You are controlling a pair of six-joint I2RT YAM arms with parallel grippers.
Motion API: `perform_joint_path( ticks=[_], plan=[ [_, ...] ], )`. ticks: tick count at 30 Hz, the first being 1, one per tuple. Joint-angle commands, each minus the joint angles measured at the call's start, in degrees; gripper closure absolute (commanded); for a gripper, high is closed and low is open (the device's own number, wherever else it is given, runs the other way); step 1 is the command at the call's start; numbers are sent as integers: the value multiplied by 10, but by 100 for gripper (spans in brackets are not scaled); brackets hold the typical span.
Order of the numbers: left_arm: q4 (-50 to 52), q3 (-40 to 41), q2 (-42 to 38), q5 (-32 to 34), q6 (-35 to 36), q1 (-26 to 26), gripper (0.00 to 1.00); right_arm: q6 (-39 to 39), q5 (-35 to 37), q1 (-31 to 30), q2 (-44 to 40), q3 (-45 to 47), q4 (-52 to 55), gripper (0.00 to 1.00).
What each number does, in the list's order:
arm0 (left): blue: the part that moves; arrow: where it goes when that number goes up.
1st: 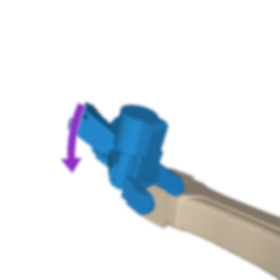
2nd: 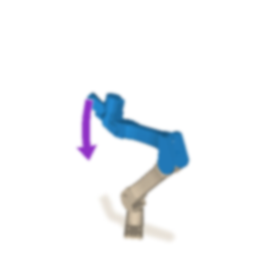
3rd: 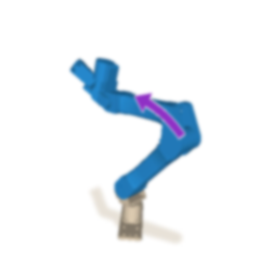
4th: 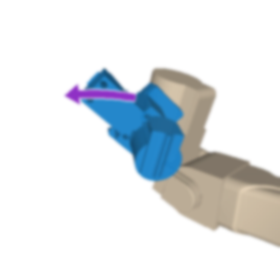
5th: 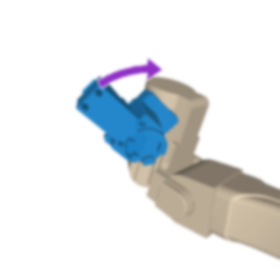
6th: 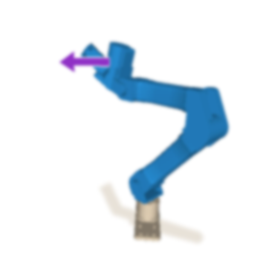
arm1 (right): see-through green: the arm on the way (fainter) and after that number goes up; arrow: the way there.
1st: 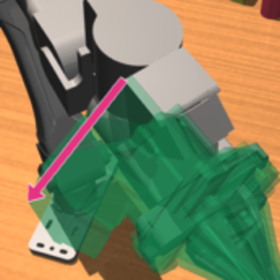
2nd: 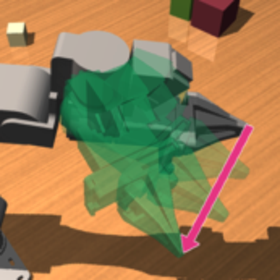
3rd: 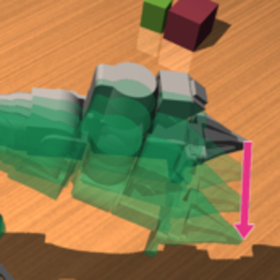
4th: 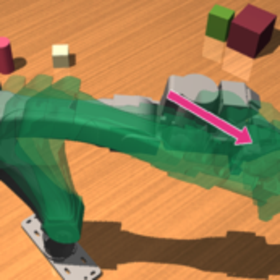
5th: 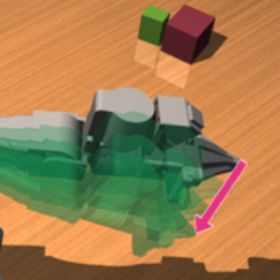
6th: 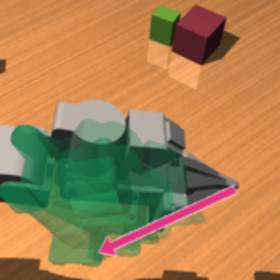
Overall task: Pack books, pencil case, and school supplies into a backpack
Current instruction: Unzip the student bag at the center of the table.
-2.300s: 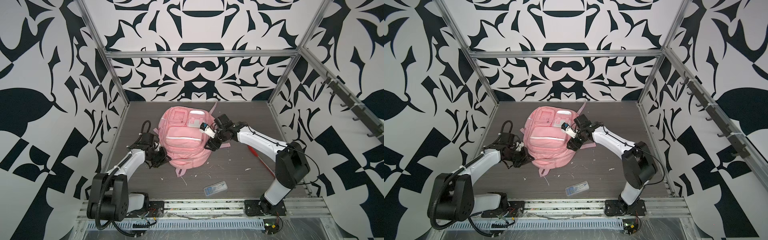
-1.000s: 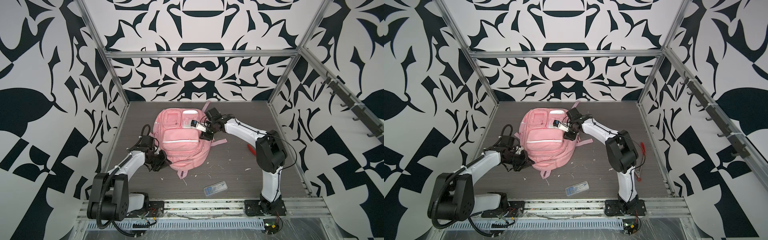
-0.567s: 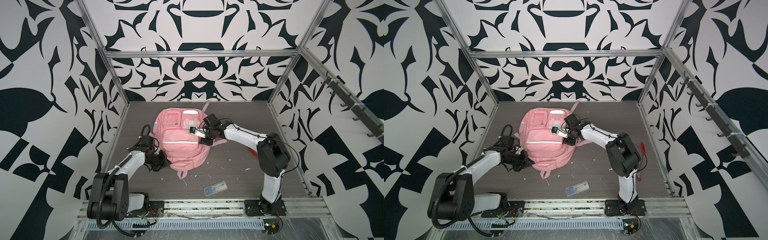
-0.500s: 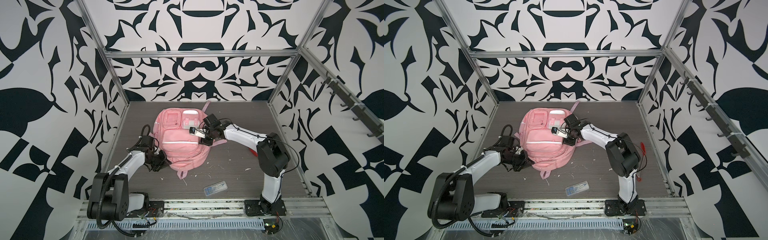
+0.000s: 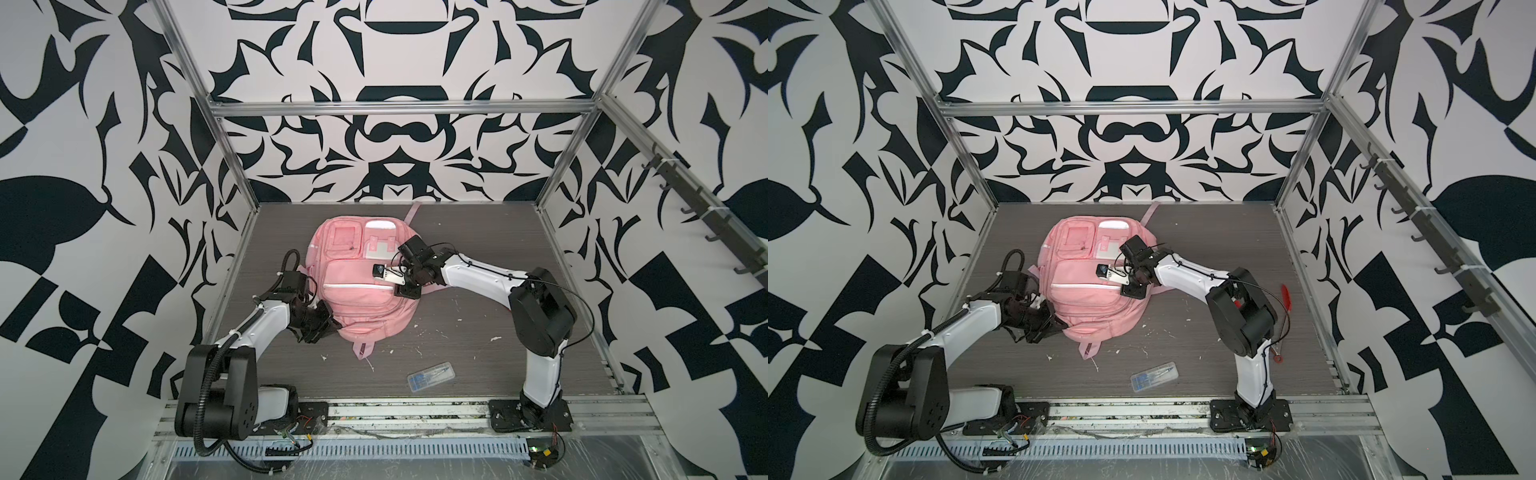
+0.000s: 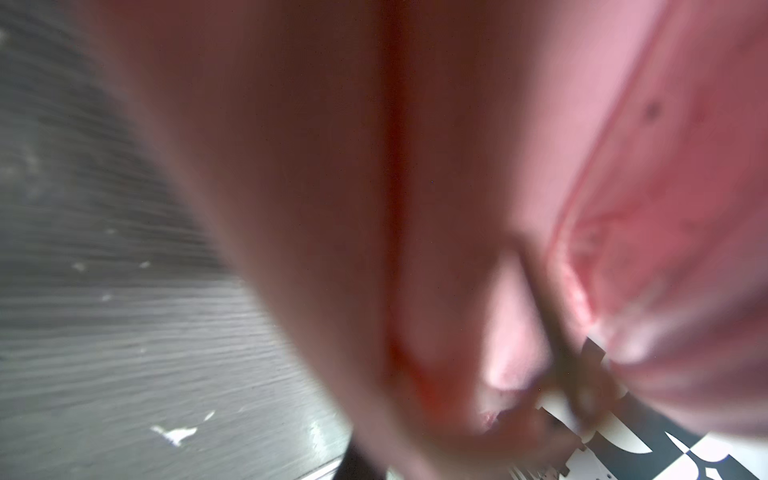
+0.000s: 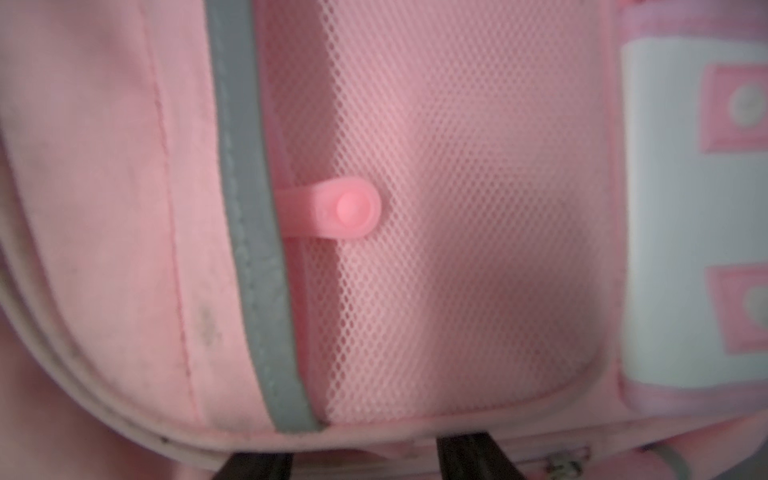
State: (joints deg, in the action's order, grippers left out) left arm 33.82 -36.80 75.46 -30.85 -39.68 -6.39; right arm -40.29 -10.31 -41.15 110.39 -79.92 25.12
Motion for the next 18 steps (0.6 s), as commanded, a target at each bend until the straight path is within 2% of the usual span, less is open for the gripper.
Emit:
perform_joint_path(
  ticks=[1, 3, 6, 12, 14, 18],
  plan=[
    [3, -20, 1, -58, -1, -5, 100, 20, -33, -13, 13, -12, -15, 71],
    [1, -21, 3, -57, -2, -6, 100, 22, -15, -9, 10, -7, -12, 81],
    [-2, -25, 2, -56, -3, -5, 100, 22, -7, 0, -8, 19, -18, 85],
    [-7, -35, 17, -54, 1, -5, 100, 29, 19, 12, -21, 58, -36, 87],
    [-6, -38, 22, -53, 5, -5, 100, 34, 29, 12, -19, 62, -42, 98],
    [3, -41, 25, -52, 10, -6, 100, 54, 40, 14, -25, 67, -54, 100]
  ],
)
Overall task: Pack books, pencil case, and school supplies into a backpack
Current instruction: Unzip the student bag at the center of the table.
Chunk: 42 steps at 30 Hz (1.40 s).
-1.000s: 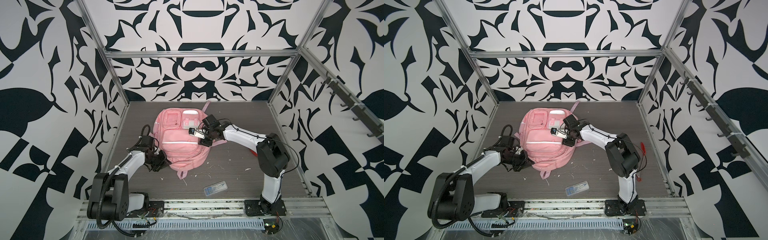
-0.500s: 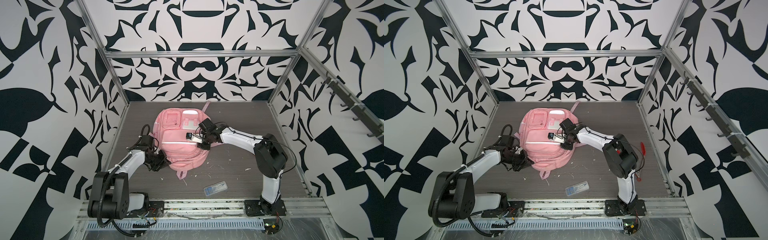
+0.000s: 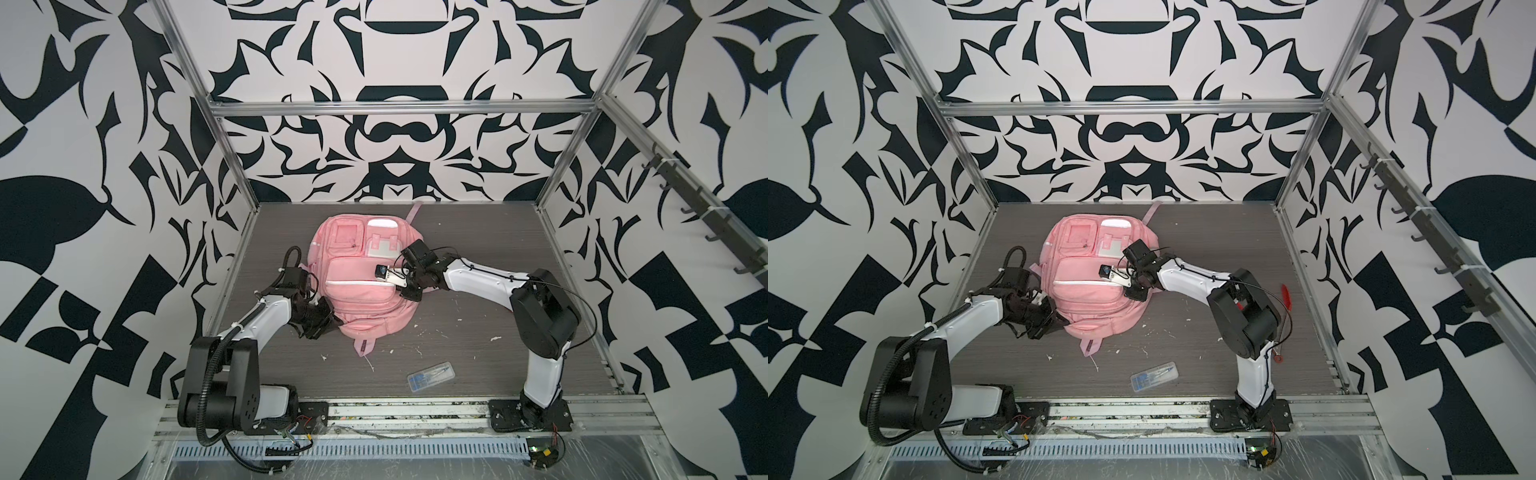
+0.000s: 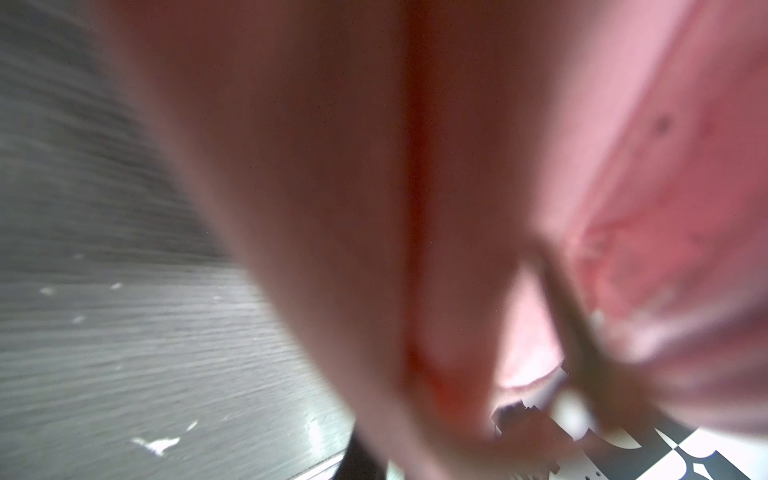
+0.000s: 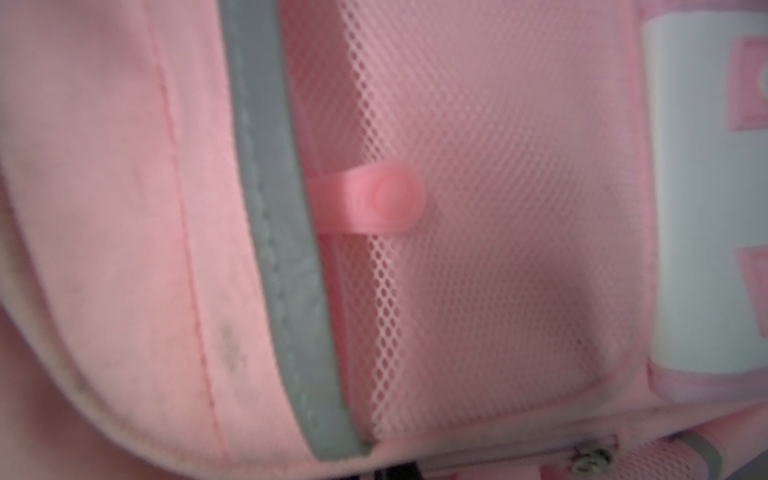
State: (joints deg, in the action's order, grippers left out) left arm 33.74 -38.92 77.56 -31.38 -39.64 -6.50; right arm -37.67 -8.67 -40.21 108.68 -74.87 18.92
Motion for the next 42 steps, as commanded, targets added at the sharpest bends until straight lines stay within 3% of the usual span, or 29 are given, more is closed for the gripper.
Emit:
perform_joint_path(
  ticks=[1, 4, 9, 13, 18, 24, 28, 33, 38, 40, 42],
  plan=[
    [4, -19, 1, -47, 4, -6, 100, 37, 28, 7, -15, 21, 0, 100],
    [-12, -25, -20, -51, -44, -36, 100, 81, 76, 15, -38, 29, -25, 100],
    [-97, -67, -41, -29, -162, -160, 100, 200, 94, 31, -48, -34, 50, 100],
    [-239, -34, -36, -13, -264, -181, 100, 271, 135, 27, -75, -27, 107, 100],
    [-375, -42, 31, 2, -327, -194, 100, 352, 162, 9, -130, 24, 168, 100],
    [-432, -107, 129, -1, -341, -242, 100, 420, 142, -52, -188, 69, 177, 100],
    [-443, -132, 168, -11, -344, -273, 100, 465, 113, -84, -181, 78, 144, 100],
    [-447, -121, 170, -17, -349, -283, 100, 494, 54, -85, -135, 41, 75, 100],
    [-408, -90, 141, -22, -338, -271, 98, 486, 34, -85, -97, 0, 78, 100],
    [-355, -81, 111, -19, -313, -260, 68, 487, 32, -78, -109, 19, 70, 100],
    [-292, -78, 74, -17, -272, -244, 27, 487, 28, -67, -125, 40, 67, 100]
  ],
)
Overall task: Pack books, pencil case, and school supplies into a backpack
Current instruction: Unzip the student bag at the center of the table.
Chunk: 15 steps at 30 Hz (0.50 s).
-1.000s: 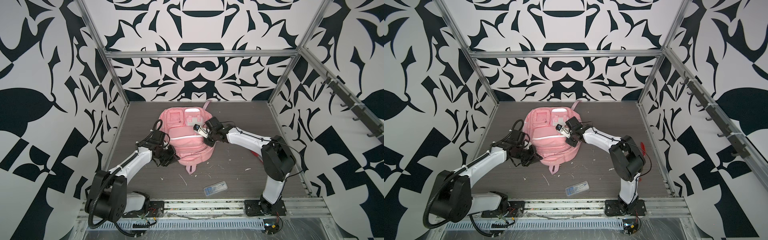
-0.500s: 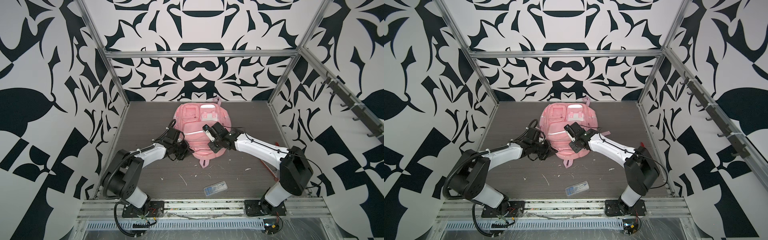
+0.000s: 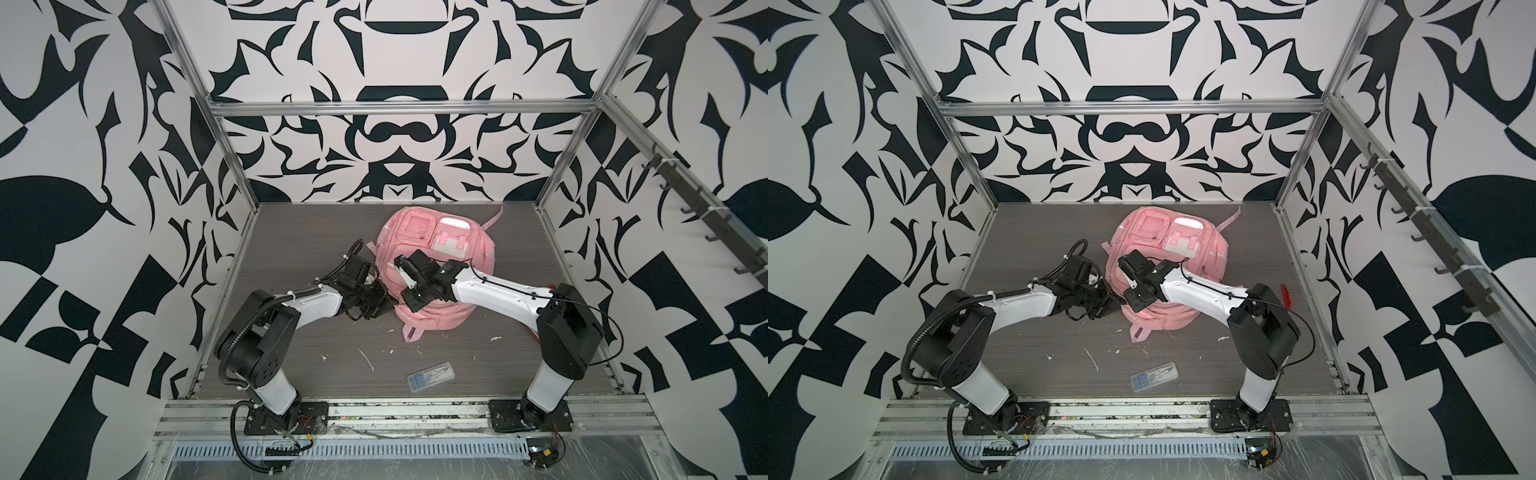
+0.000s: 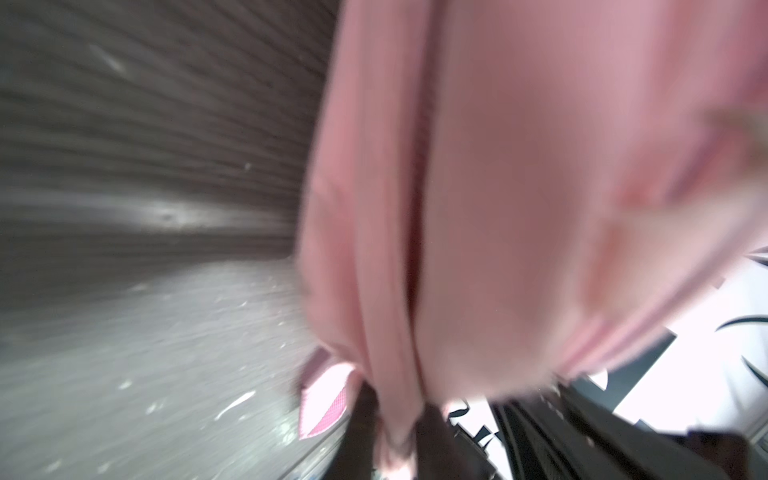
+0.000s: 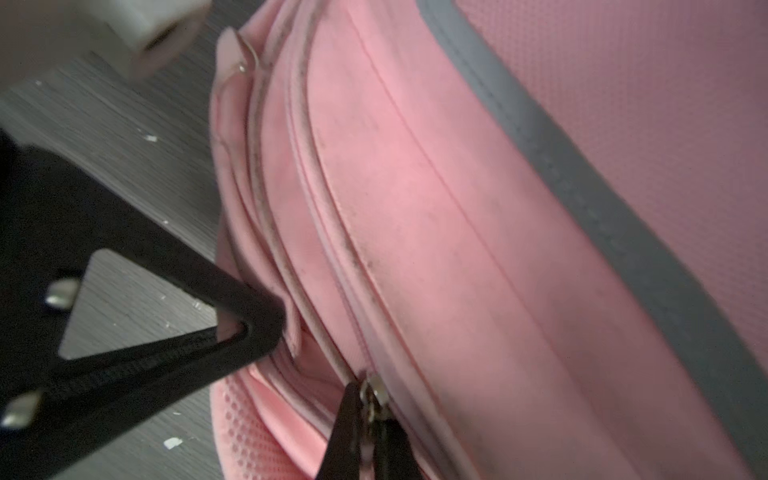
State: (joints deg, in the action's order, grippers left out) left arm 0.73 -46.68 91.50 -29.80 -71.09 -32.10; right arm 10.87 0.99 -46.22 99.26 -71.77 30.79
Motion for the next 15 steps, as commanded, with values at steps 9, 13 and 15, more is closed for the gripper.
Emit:
perform_joint_path(
  ticks=[9, 13, 15],
  plan=[
    [370, -125, -131, -23, 258, 151, 1, -54, -96, 33, -64, 23, -34, 100],
    [486, -286, -32, 62, 398, 169, 1, -76, -113, 56, -43, -18, -2, 100],
    [477, -351, 35, 62, 416, 175, 1, -79, -124, 66, -41, -28, 10, 100]
  ],
)
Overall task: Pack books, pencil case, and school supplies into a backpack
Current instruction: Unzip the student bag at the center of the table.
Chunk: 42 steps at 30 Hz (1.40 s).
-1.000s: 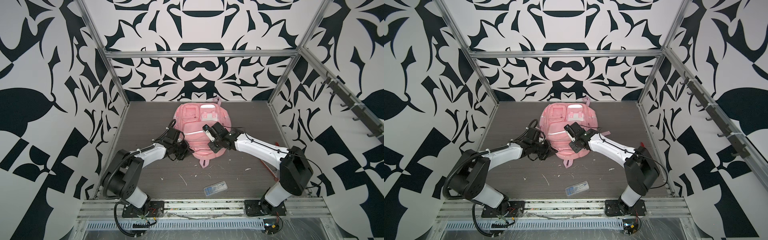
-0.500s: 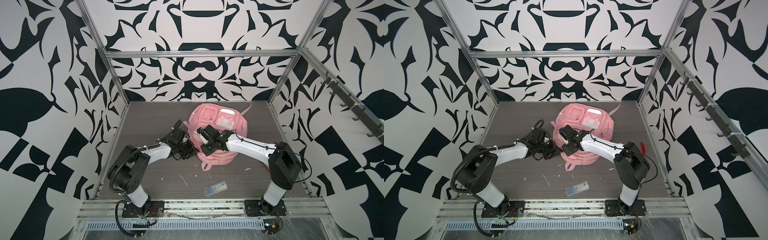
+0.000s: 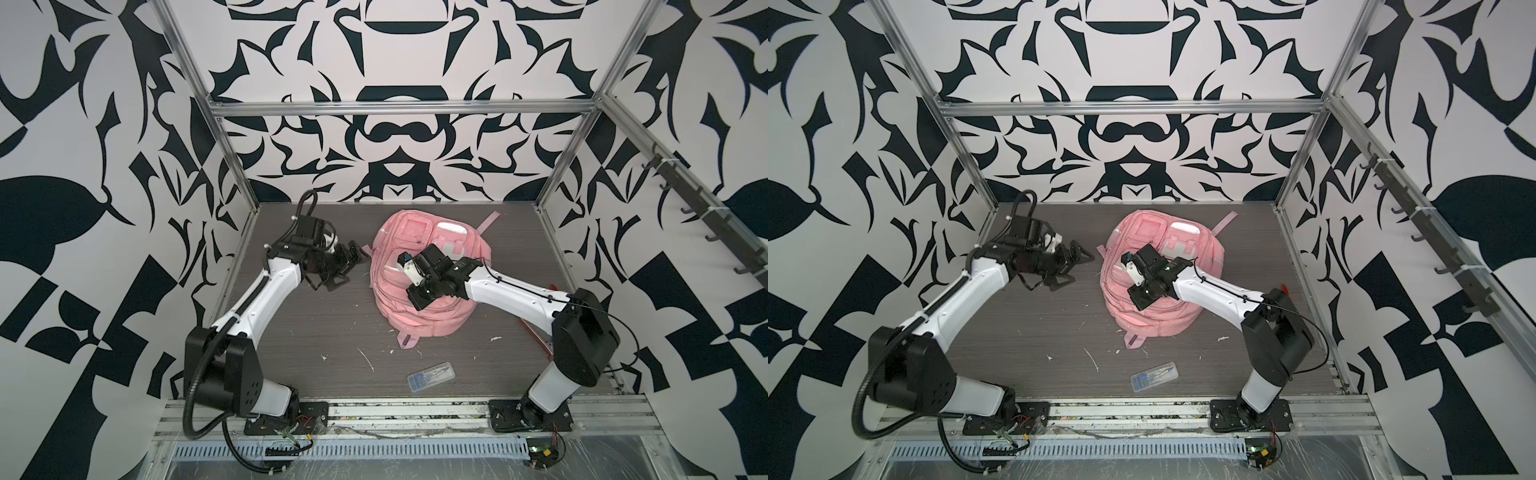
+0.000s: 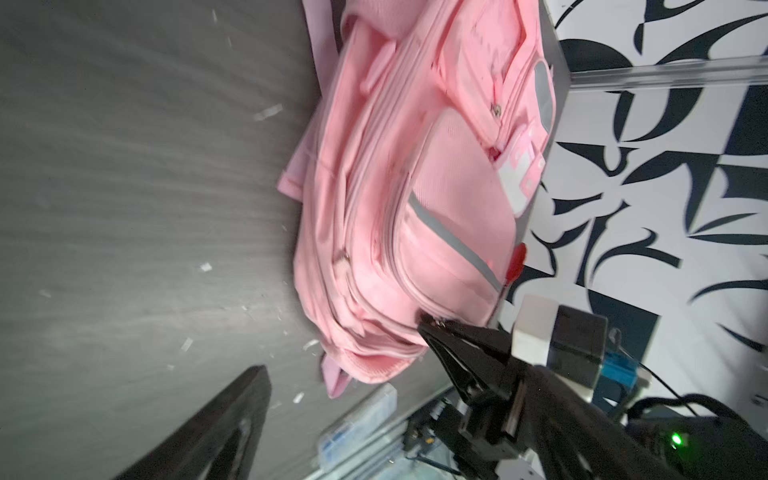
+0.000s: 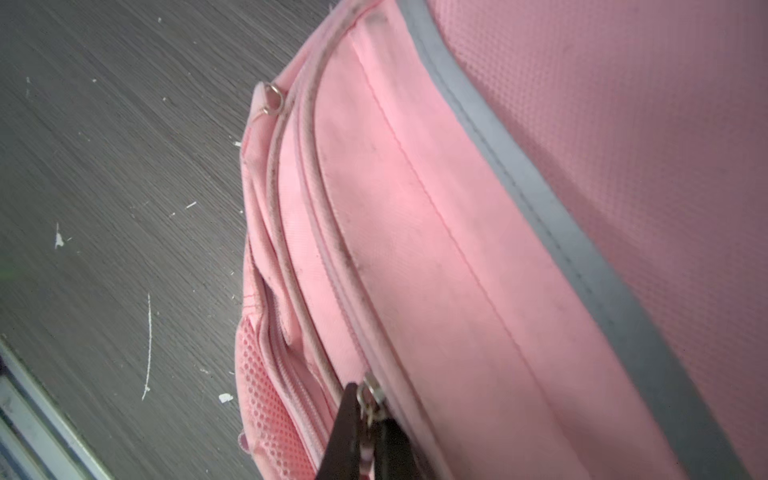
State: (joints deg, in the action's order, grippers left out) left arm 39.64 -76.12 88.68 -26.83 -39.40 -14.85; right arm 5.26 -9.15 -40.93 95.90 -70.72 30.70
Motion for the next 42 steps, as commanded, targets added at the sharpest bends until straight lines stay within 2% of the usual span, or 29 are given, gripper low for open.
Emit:
perform_joint_path(
  ticks=[1, 3, 5, 8, 16, 18, 19, 24, 29, 36, 42],
  plan=[
    [62, -85, 101, 23, 100, 6, 1, -24, -24, 16, -6, -40, 16, 100],
    [27, -147, 182, 13, 88, 7, 1, -26, -24, 20, -6, -46, 32, 100],
    [35, -243, 281, -3, 91, 4, 1, -20, -27, 23, -10, -48, 46, 100],
    [23, -348, 387, -11, 93, -3, 1, -6, -28, 27, -14, -48, 57, 100],
    [-43, -495, 541, -77, 69, -11, 1, 52, -27, 28, 1, -84, 76, 100],
    [-64, -500, 562, -84, 46, -11, 22, 56, -29, 28, 2, -85, 80, 100],
    [-80, -497, 569, -92, 33, -11, 31, 55, -29, 28, 3, -86, 84, 100],
    [-147, -451, 571, -109, -15, -10, 53, 47, -30, 30, 5, -90, 96, 100],
    [-248, -344, 530, -113, -83, 2, 100, 21, -34, 41, 12, -112, 108, 100],
    [-241, -236, 419, -64, -50, 28, 100, -11, -51, 103, 29, -141, 130, 100],
    [-340, 8, 262, -58, -116, 78, 100, -41, -50, 132, 83, -220, 154, 100]
  ],
)
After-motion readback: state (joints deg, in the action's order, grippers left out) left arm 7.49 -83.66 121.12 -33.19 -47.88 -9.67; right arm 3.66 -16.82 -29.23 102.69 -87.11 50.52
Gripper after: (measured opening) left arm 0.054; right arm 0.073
